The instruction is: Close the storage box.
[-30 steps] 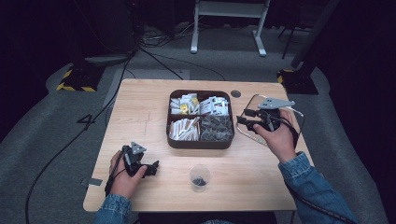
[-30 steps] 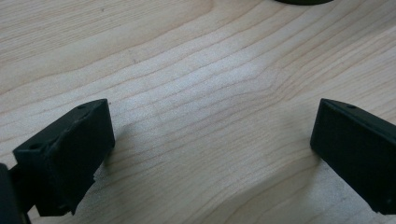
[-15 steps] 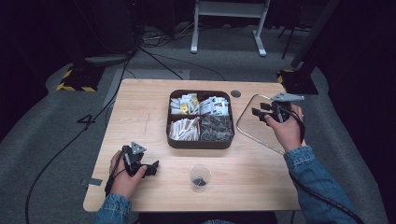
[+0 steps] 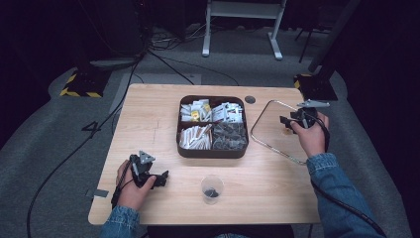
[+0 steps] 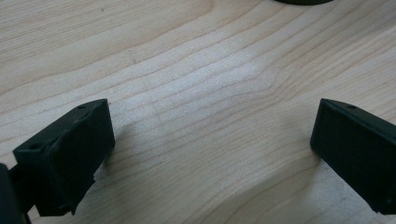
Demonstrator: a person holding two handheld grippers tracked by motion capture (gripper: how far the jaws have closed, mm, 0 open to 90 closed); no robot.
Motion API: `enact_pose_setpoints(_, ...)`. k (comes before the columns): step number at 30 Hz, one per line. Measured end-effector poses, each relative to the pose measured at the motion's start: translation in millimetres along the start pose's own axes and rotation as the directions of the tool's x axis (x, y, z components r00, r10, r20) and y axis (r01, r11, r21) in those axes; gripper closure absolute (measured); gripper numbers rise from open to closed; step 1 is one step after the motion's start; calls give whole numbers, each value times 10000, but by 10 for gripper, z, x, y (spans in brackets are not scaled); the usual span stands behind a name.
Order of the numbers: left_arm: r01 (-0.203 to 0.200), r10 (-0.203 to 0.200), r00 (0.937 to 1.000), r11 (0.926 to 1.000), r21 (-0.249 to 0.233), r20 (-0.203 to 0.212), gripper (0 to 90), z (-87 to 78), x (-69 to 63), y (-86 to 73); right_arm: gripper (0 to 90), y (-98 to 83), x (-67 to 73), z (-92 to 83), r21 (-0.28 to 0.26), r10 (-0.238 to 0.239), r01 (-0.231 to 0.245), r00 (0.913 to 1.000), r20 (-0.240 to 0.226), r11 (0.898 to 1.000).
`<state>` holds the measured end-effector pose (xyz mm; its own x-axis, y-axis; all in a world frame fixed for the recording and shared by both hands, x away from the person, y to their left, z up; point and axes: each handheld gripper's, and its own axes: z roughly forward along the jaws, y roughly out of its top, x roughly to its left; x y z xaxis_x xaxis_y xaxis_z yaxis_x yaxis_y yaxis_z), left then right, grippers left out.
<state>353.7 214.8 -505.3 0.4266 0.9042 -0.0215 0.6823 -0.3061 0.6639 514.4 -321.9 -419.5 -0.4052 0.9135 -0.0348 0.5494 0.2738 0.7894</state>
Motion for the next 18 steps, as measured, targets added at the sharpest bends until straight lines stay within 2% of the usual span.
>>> enact_pose_setpoints(9, -5, 5, 10000, 10000, 2, 0, 0, 0, 0, 0, 441, -135, -199, 187, 306, 562, -575, 9975, 436, 9979)
enact_pose_setpoints(18, -11, 11, 10000, 10000, 2, 3, 1, 0, 0, 1, 438, -301, -322, 394, 486, 906, -959, 9906, 1022, 9942)
